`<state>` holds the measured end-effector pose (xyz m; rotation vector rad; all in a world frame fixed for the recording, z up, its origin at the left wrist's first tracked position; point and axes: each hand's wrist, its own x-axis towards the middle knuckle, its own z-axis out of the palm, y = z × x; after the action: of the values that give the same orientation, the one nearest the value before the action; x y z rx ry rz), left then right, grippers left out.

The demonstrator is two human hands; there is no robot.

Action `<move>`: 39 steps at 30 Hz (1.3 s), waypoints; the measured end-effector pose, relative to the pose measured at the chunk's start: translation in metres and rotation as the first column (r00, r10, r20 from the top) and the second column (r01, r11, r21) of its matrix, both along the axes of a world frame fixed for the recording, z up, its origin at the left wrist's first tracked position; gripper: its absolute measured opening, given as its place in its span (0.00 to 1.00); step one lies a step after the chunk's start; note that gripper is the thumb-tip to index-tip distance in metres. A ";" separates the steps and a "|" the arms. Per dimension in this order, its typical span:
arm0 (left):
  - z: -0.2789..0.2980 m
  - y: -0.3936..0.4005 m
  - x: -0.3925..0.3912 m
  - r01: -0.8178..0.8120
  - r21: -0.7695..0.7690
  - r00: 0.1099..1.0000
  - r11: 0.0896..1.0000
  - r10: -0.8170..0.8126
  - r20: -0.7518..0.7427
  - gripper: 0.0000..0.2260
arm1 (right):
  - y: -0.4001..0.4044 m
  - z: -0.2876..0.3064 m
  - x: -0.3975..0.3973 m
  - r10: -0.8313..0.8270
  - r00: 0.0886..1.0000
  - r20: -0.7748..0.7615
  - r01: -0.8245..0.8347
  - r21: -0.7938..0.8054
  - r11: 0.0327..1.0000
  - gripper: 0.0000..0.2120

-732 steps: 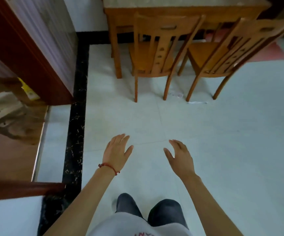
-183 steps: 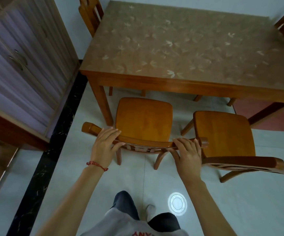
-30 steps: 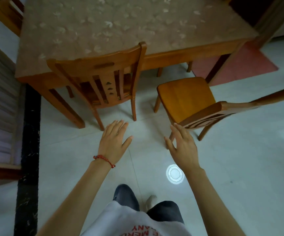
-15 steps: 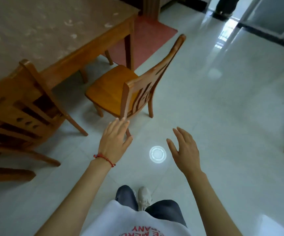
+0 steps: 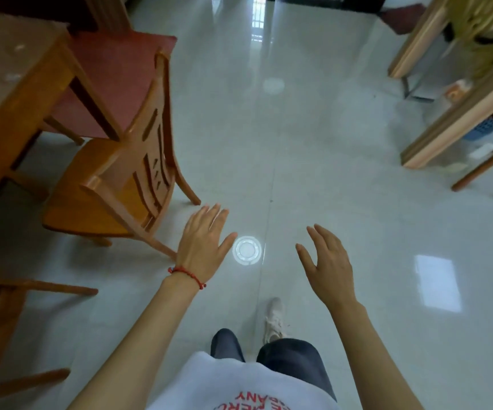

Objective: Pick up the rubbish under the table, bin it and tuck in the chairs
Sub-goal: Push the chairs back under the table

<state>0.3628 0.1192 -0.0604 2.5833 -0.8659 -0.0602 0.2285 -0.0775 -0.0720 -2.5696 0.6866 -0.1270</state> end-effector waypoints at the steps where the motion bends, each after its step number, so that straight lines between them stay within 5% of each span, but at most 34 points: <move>1: -0.001 -0.011 0.004 0.018 0.000 1.000 1.000 -0.018 -0.003 0.21 | -0.009 -0.001 0.001 -0.021 1.000 0.000 0.021 0.000 1.000 0.22; 15: -0.008 -0.193 0.085 -0.024 0.052 0.999 0.998 0.026 -0.041 0.22 | -0.197 -0.006 0.091 0.043 0.999 -0.022 -0.042 0.045 0.998 0.23; 27: -0.005 -0.263 0.202 -0.179 0.079 0.975 0.981 0.188 -0.117 0.23 | -0.289 -0.010 0.247 0.175 0.985 -0.006 -0.175 0.062 0.983 0.23; 39: 0.006 -0.279 0.326 -0.388 0.049 0.912 0.920 0.391 -0.123 0.40 | -0.308 0.016 0.423 0.457 0.889 0.041 -0.459 0.059 0.887 0.22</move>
<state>0.6893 -0.1600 -0.0542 2.6885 -0.2925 -0.1221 0.6512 -0.3857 -0.0563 -2.5821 0.0561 0.0192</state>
